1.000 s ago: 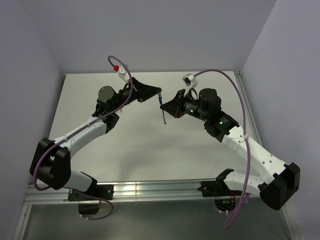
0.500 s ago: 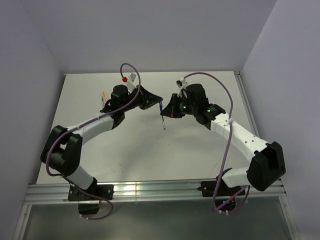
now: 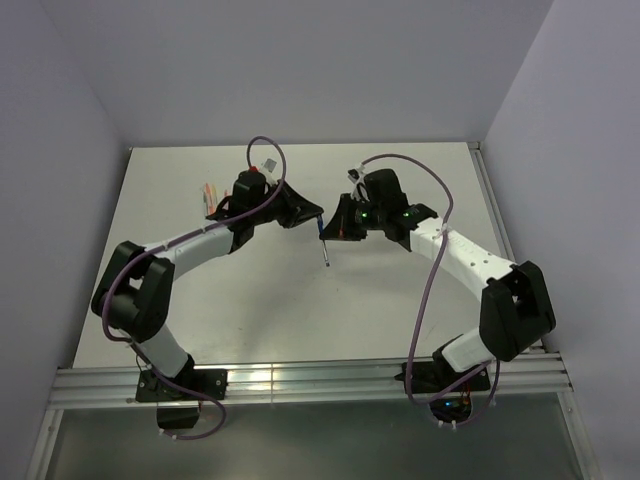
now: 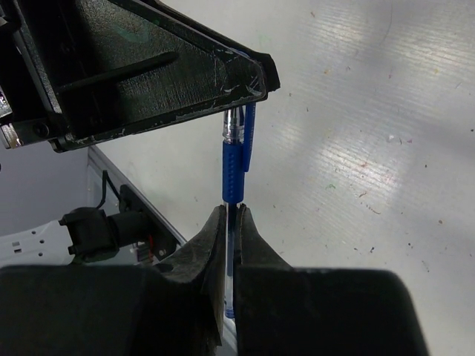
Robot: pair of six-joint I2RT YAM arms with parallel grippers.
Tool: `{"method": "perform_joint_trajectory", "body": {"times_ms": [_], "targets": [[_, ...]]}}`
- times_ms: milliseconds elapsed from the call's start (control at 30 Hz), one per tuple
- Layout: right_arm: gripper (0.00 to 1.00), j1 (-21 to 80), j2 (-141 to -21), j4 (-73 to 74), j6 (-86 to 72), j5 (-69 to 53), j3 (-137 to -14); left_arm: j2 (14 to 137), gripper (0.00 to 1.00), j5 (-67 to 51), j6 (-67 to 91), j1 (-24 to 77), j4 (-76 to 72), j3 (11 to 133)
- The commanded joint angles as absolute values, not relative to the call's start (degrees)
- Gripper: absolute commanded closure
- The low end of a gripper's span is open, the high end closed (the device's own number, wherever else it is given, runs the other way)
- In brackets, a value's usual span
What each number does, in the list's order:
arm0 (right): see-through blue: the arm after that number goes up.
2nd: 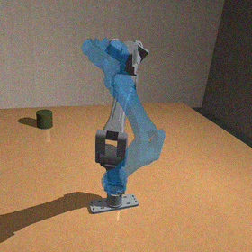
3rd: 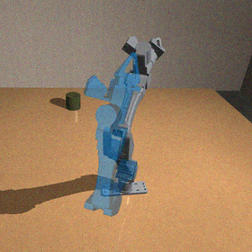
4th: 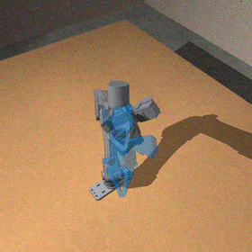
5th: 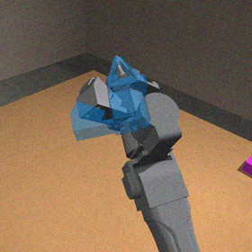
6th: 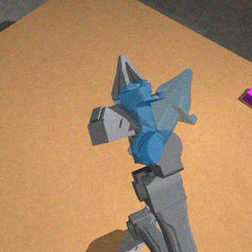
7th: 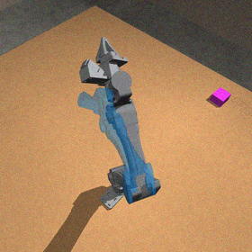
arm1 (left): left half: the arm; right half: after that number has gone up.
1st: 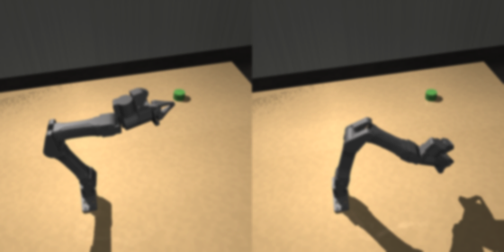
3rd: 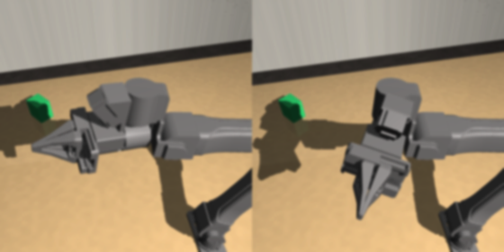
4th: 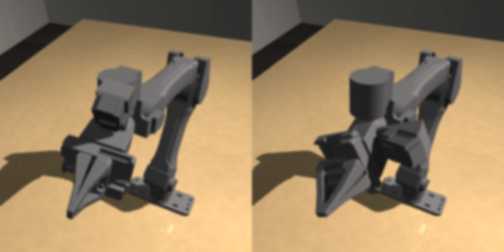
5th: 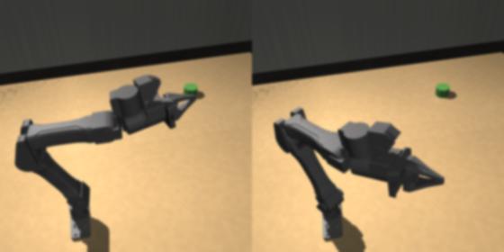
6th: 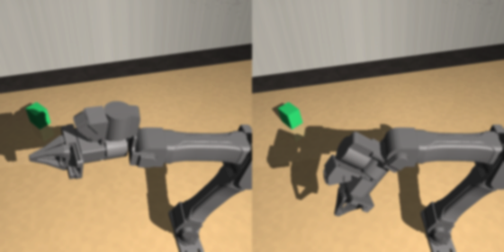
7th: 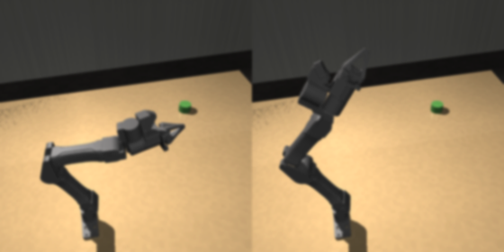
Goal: Insert the pens into the pen caps
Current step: Insert the pen cap onto the pen.
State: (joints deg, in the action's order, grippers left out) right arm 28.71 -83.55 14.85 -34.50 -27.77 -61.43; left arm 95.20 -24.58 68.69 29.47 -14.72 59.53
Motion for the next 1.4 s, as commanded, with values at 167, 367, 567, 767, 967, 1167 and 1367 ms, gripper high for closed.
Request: {"method": "perform_joint_trajectory", "body": {"times_ms": [167,367,567,767,967,1167,1367], "targets": [[0.91,28.5,-85.7,9.1,-35.2,-28.2,-62.2,96.7,1.0,-28.0,71.4,30.7,-11.7,62.3],[0.85,28.5,-86.7,9.1,-34.9,-27.5,-61.9,97.2,1.0,-28.1,72.2,30.7,-11.8,61.8],[0.81,28.5,-87.4,9.1,-34.7,-27.2,-61.5,97.5,1.0,-28.3,72.7,30.4,-12.0,61.4],[0.75,28.5,-87.6,9.2,-34.5,-26.9,-61.5,97.6,1.0,-28.1,72.9,30.3,-12.4,61.3],[0.73,28.5,-87.8,9.2,-34.4,-26.8,-61.3,97.6,1.0,-28.0,73.2,30.3,-12.5,61.3],[0.74,28.5,-87.9,9.3,-34.3,-26.5,-61.3,97.3,1.0,-27.8,73.1,30.3,-12.8,61.2],[1.0,28.5,-86.2,9.1,-33.5,-24.0,-60.7,95.3,1.0,-26.7,70.6,30.5,-14.1,60.9]]}}
